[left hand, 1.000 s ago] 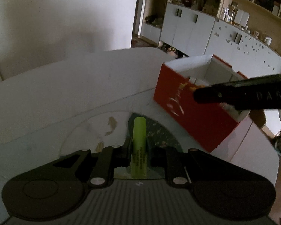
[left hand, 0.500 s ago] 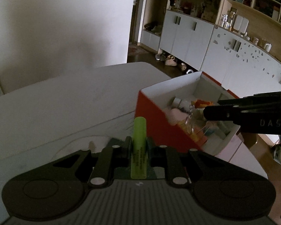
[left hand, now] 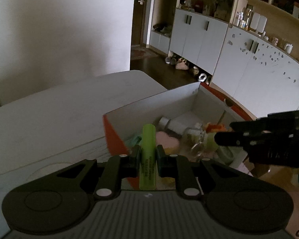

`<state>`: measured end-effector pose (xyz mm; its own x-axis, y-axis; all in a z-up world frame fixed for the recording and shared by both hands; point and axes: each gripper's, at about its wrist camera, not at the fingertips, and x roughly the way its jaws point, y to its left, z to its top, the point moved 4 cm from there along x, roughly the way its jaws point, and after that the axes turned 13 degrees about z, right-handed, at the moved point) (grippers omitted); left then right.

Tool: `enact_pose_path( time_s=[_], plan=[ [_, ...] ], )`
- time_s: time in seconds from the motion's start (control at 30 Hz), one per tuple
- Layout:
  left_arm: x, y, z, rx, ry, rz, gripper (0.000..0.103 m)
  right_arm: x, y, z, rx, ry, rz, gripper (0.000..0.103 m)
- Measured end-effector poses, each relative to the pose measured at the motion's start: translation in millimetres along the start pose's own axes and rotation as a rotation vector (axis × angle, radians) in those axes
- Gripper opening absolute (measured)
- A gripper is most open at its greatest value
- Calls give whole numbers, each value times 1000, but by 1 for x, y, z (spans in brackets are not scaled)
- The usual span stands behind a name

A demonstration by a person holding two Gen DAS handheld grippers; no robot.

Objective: Organize rigid objects
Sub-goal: 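Carry the highlighter and orange toy over the shoebox and lower them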

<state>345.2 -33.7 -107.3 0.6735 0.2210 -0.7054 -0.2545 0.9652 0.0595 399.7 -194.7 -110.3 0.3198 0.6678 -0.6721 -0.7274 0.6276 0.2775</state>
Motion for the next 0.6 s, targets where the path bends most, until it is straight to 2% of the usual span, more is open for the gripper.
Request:
enact_pose_path(
  time_s=[0.33, 0.6],
  plan=[
    [58, -47, 19, 37, 75, 45, 16, 16, -47, -12, -50, 71, -20, 36],
    [103, -78, 25, 60, 161, 54, 16, 33, -54, -24, -125, 155, -8, 36]
  ],
)
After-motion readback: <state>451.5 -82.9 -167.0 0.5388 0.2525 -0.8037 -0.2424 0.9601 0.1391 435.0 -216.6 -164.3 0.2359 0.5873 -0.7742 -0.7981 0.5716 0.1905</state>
